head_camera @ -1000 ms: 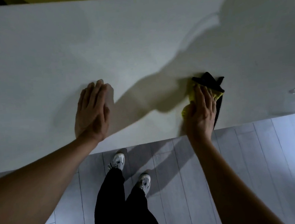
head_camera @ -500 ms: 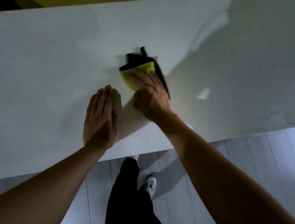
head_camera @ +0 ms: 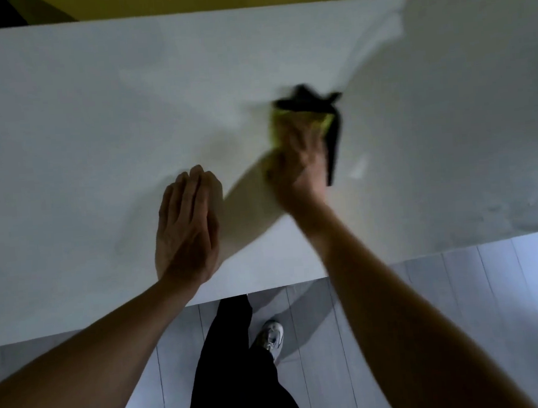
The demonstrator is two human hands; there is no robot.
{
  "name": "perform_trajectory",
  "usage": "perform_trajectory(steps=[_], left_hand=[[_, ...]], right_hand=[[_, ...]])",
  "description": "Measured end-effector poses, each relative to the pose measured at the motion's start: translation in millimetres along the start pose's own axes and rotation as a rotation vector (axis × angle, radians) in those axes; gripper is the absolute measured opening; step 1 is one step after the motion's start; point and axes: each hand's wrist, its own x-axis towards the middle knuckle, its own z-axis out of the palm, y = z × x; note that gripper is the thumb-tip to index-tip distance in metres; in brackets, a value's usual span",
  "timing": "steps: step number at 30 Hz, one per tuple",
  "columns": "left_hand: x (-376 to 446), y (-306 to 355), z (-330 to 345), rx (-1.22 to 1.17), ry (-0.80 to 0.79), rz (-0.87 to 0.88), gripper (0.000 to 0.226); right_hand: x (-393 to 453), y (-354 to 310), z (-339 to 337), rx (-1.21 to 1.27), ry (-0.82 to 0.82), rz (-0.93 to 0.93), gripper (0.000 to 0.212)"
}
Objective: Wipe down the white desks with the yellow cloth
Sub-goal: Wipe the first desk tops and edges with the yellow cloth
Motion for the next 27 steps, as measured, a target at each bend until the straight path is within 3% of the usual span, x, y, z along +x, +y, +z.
perform_trajectory(steps=[4,9,12,16,19,21,27], left_hand=[[1.3,1.7,-2.6,0.012,0.010,-0.018,0.057],[15.5,1.0,-8.9,0.000,-0.020,-0.027,0.057],[37.3,0.4,-11.7,-0.030,-0.031,0.051,0.059],[78.2,-2.4,-10.7,-0.029,-0.009,0.074,0.060],[108.3,-4.5,-7.4,-0.024,0.003,0.082,0.060],[125.9,-5.7,-5.8,-0.032,0.009,0.090,0.058],[161.9,-0.6,-3.3,-0.044,0.027,0.092,0.059]], right_hand=[[-7.6,-56.6,27.1,0.087,-0.211,-0.274,0.055],[16.2,-7.3,6.7,0.085,-0.239,-0.383,0.060],[37.7,40.0,-8.1,0.054,-0.092,-0.241,0.044],[71.1,97.4,-34.5,-0.045,0.067,0.185,0.050],[86.8,102.9,-37.0,-0.092,0.119,0.361,0.053],[88.6,88.6,-31.7,-0.120,0.132,0.384,0.054],[84.3,0.8,19.9,0.003,-0.033,-0.159,0.041]])
